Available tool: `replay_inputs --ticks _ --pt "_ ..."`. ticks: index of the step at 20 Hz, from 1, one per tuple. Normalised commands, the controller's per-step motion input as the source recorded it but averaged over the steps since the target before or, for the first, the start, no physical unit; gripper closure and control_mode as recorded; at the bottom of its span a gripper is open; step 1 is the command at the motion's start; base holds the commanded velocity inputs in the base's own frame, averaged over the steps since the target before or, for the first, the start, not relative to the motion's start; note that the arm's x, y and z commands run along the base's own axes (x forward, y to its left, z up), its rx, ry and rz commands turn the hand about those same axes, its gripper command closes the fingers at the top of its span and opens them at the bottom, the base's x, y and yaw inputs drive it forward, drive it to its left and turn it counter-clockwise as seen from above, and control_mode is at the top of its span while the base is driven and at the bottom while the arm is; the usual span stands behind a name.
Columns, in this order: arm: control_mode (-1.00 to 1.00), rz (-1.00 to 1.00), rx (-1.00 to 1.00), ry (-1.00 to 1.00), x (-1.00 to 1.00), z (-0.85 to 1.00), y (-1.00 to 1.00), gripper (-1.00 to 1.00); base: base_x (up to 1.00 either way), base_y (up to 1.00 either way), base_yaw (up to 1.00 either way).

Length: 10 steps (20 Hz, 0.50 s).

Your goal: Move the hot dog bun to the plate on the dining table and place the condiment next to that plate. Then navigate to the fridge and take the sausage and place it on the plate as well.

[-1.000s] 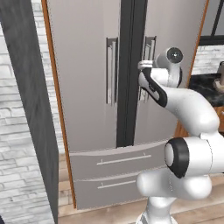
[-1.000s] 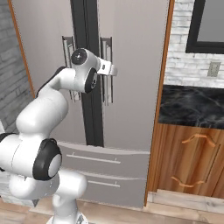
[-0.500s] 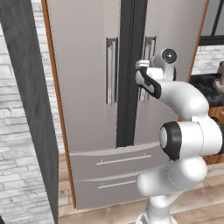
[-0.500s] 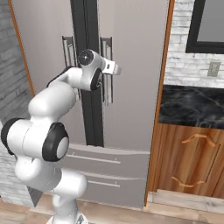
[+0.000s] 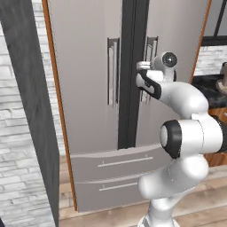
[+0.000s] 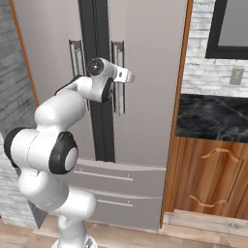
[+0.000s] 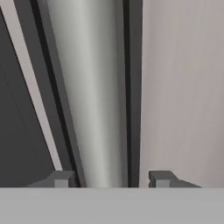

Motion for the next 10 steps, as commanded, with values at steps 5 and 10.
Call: replay_inputs --ticks 5,10 --pt "-1.0 -0.01 -0.03 -0.01 -0.21 0.0 0.0 1.0 0.0 0.0 0.0" --pt "-1.0 -0.08 0.0 -0.01 -0.94 0.03 -0.08 1.0 0.0 0.0 0.0"
